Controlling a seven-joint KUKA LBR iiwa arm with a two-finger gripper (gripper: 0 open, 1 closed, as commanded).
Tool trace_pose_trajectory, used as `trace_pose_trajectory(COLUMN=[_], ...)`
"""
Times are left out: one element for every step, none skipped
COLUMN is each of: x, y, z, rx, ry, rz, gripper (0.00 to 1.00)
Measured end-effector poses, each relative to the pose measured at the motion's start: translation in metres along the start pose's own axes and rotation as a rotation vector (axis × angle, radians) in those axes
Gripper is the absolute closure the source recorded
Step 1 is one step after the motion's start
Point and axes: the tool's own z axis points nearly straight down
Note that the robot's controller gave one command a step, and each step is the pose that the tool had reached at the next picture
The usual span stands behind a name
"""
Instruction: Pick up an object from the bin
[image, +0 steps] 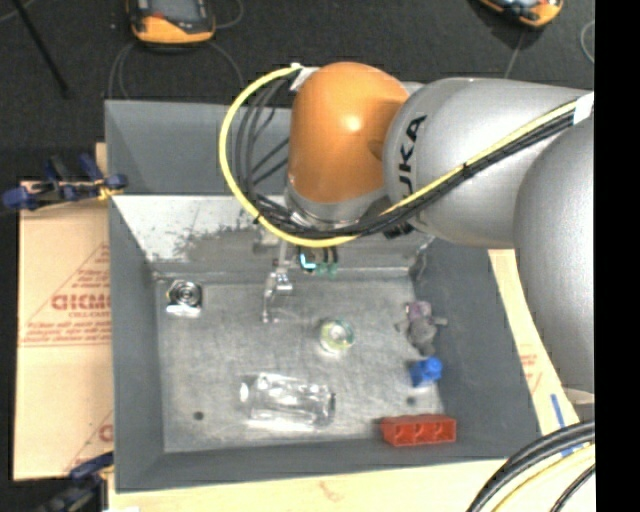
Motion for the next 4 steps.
trace_pose_trajectory(x=[-0.031,-0.027,-0.031,-0.035], y=[0.079,0.075,0.043,0.089], z=[0.125,0.106,0.094,0.129], rx=[-0.001,0.001,0.001,0.001], ry=[-0.008,-0.008,-0.006,-0.008], rz=[0.186,0.095,0.153,0.088], gripper=[0.0,0.0,0.0,0.0])
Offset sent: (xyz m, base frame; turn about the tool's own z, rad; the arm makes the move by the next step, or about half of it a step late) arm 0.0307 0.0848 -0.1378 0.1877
